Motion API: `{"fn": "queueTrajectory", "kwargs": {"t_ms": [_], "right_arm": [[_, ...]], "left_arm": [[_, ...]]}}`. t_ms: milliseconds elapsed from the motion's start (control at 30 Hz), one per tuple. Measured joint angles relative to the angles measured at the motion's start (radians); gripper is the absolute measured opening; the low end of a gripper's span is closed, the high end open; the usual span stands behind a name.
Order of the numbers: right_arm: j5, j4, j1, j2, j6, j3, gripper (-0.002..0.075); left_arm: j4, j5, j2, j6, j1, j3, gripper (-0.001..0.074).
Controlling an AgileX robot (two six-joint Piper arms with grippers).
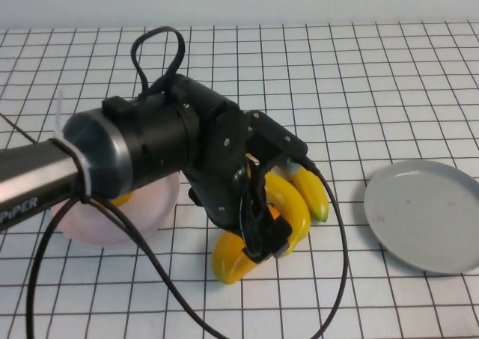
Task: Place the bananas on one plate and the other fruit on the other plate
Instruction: Put one type of fruit in the left plate
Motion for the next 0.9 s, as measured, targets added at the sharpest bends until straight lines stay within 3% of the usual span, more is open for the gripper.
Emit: {"fn": "queueTrajectory", "kwargs": {"t_ms": [433, 900], "right_arm": [[0.0, 0.0, 0.0, 0.0, 0.0, 0.0, -0.0016], [0.0, 0.0, 0.0, 0.0, 0.0, 0.0, -0.0016]], "left_arm": [[-0.026, -0.095, 0.061, 0.061, -0.008, -0.001, 0.0648], [-0.029, -0.079, 0.163, 0.071, -0.008, -0.001, 0.0648]]}}
